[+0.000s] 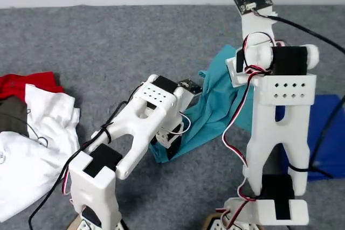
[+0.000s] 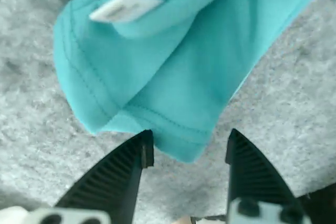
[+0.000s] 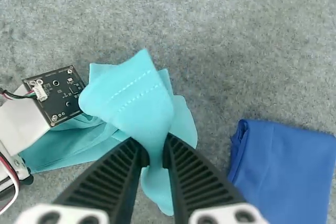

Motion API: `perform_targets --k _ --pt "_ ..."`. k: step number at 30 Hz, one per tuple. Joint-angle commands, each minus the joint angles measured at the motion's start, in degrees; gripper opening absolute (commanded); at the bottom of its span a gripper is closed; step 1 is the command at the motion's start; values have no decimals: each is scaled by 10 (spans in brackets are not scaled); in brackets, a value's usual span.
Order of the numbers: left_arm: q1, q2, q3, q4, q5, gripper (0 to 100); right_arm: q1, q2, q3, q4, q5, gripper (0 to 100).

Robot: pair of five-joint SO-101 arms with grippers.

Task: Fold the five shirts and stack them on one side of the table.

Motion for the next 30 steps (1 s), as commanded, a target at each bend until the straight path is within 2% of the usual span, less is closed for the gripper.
perform_targets --k 1,9,14,23,27,30 --pt "1 -23 15 -23 1 218 5 -19 0 -9 6 9" --pt "2 -23 60 -106 2 193 2 -19 0 -8 5 9" --pt "1 -24 58 -106 2 84 2 -19 0 -8 5 9" --pt "5 -28 58 -102 2 77 2 -19 0 -7 5 9" --pt "5 -29 56 -76 2 81 2 -19 0 -7 5 9" --pt "5 -28 44 -57 3 115 2 -19 0 -7 5 9"
